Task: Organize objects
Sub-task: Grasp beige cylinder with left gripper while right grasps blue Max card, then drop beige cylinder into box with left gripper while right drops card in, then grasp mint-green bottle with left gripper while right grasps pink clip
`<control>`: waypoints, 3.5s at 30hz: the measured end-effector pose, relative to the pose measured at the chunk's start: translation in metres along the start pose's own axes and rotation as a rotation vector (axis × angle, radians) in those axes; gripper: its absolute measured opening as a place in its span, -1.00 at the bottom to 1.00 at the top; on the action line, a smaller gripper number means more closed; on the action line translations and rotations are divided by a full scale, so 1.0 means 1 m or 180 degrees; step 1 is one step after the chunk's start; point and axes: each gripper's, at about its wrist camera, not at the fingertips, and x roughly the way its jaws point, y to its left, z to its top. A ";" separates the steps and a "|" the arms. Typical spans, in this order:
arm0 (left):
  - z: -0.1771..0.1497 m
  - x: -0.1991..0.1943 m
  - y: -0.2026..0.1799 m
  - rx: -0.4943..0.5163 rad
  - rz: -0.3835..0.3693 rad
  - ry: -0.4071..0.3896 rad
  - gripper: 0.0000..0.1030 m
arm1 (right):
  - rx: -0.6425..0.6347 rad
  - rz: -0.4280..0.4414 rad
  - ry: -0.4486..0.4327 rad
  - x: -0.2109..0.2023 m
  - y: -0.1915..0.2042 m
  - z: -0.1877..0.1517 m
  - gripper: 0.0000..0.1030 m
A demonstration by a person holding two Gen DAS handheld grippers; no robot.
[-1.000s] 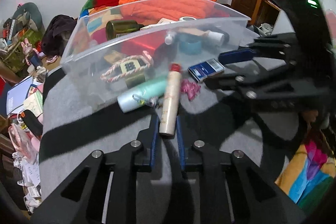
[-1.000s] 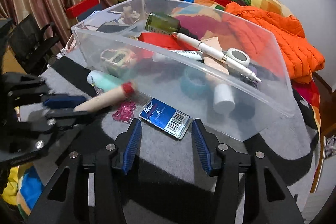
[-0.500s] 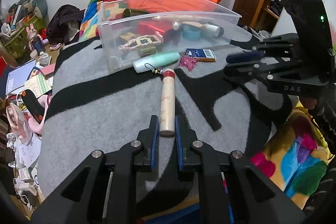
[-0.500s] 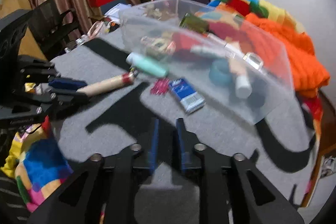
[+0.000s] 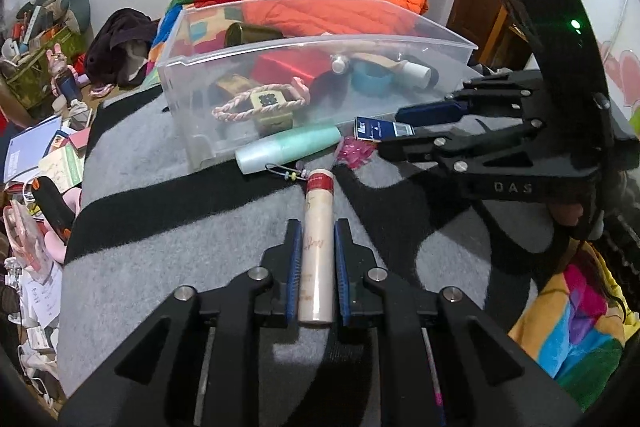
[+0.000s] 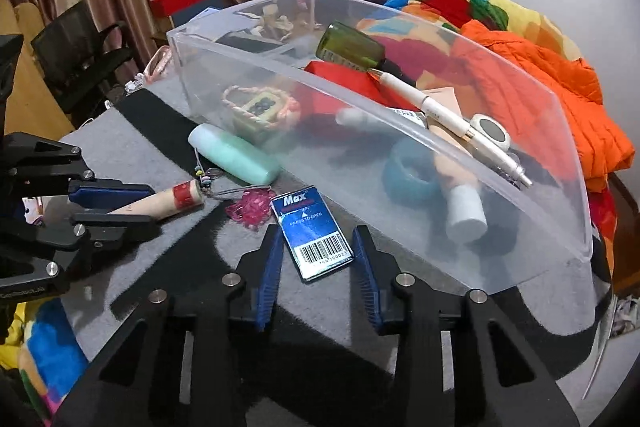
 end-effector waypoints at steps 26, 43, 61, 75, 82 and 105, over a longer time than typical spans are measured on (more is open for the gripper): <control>0.048 -0.074 0.006 -0.0278 -0.0002 -0.0818 -0.72 | 0.0638 0.0165 -0.0907 -0.109 -0.020 0.000 -0.51; 0.118 -0.004 0.042 -0.0467 0.0059 -0.0308 -0.72 | 0.1031 -0.0273 -0.0534 -0.042 -0.073 0.052 -0.51; 0.094 -0.043 0.024 -0.0312 0.0149 -0.0590 -0.32 | 0.0616 -0.0045 -0.0698 -0.083 -0.016 0.040 -0.48; 0.038 -0.039 0.036 -0.0338 0.0298 -0.0366 0.21 | 0.0519 0.0056 0.0027 0.011 0.027 0.017 -0.37; 0.029 -0.018 0.036 -0.0401 0.0271 -0.0157 0.49 | 0.0428 0.0013 -0.0031 0.008 0.028 0.014 -0.57; 0.061 0.054 0.013 -0.0911 0.0646 0.0393 0.77 | 0.1026 0.0086 -0.0541 -0.062 -0.036 -0.042 -0.56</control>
